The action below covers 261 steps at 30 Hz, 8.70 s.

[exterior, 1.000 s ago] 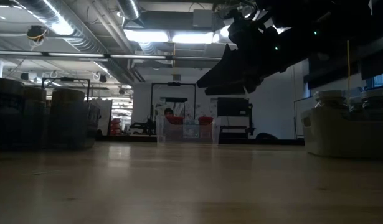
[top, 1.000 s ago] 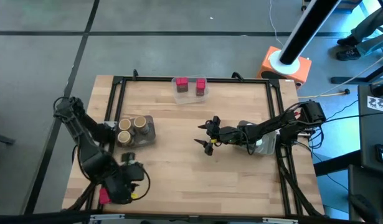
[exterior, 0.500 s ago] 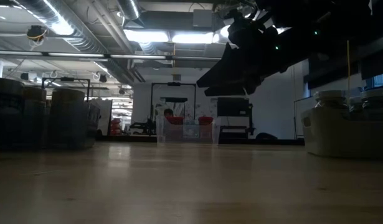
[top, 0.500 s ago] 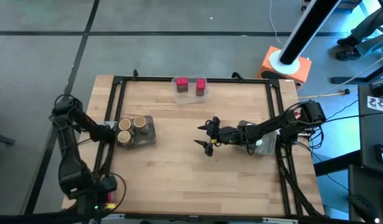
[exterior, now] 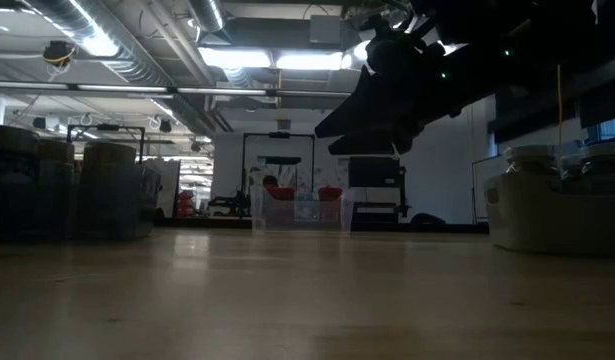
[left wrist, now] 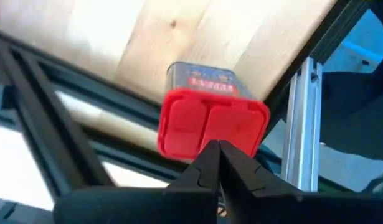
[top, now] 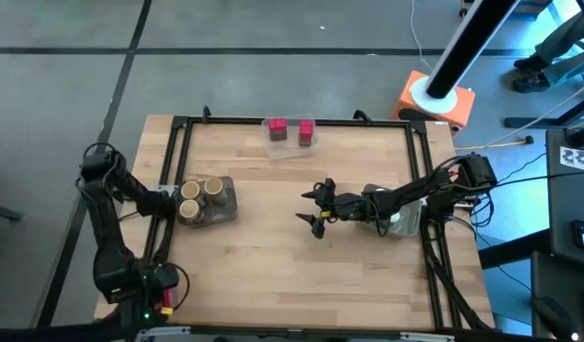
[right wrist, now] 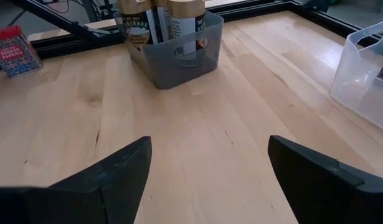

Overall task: Sort spices by type
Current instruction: Put the red seasoning bottle into the transparent bin

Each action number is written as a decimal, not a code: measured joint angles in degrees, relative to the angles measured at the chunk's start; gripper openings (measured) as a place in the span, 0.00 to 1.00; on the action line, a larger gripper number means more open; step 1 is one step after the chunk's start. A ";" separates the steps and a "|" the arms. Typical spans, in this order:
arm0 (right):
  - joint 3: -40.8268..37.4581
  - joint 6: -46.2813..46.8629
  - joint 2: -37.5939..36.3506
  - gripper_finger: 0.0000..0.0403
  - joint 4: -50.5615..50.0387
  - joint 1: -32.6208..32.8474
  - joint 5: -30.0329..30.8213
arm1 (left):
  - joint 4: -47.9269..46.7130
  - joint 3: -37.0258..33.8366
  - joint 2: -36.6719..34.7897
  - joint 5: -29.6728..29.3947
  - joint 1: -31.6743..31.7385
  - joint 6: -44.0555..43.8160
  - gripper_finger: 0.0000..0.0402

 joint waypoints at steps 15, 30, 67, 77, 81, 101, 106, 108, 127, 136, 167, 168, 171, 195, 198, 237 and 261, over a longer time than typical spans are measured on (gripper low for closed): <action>0.02 0.00 0.00 0.80 -0.12 0.01 1.51 | 8.64 -5.94 -0.44 -1.17 0.89 5.45 0.00; 0.01 0.00 0.00 0.80 -0.07 0.01 1.51 | 7.86 -6.07 -0.52 -6.91 8.67 21.56 0.00; 0.00 -0.04 0.00 0.80 -0.64 0.01 1.49 | 5.18 -6.14 -0.42 -15.83 43.89 76.91 0.00; 0.02 -0.04 0.00 0.80 -1.92 0.01 1.55 | 9.87 -6.26 -0.31 -18.37 53.53 90.76 0.00; -0.01 -0.14 0.00 0.80 -1.93 0.01 1.59 | 11.03 -6.22 -0.28 -18.48 56.84 94.63 0.00; 0.54 -12.12 0.00 0.80 -6.67 -1.77 1.68 | 2.56 2.53 -8.94 -21.22 53.92 78.00 0.02; 0.56 -12.28 -1.35 0.80 -13.23 -3.51 1.68 | 2.02 2.58 -8.54 -21.44 57.05 73.80 0.20; 0.52 -13.10 -2.41 0.80 -15.60 -3.52 2.11 | 2.15 2.58 -8.61 -21.44 58.38 71.15 0.30; 0.54 -20.15 -4.57 0.80 -19.76 -3.44 -0.58 | 2.65 2.67 -1.76 -26.78 59.71 34.77 0.75; 0.54 -25.63 -4.57 0.80 -19.80 -3.44 -0.72 | 4.88 2.65 2.82 -23.39 59.15 25.24 0.76; 0.47 -29.22 -4.51 0.80 -19.65 -3.42 -3.97 | 3.38 2.65 6.59 -20.90 60.33 21.29 0.76; 0.48 -29.22 -4.50 0.80 -19.65 -3.42 -4.75 | 3.22 2.65 7.06 -20.92 60.35 21.31 0.76; 0.47 -29.22 -4.50 0.80 -19.38 -3.42 -6.14 | 2.93 2.77 8.42 -21.20 60.33 21.48 0.76; 0.47 -29.20 -4.50 0.80 -19.47 -3.42 -6.45 | 4.04 2.58 8.69 -20.71 61.42 24.73 0.74; 0.47 -29.20 -4.50 0.80 -19.33 -3.42 -6.45 | 4.12 2.58 10.13 -19.75 61.42 25.47 0.74; 0.47 -33.07 -4.50 0.80 -19.74 -3.43 -6.51 | 4.38 23.76 11.78 -21.44 79.15 91.34 0.50; 0.47 -31.54 -4.50 0.80 -19.04 -3.49 -5.46 | 22.74 18.56 14.05 -14.68 101.75 120.36 0.50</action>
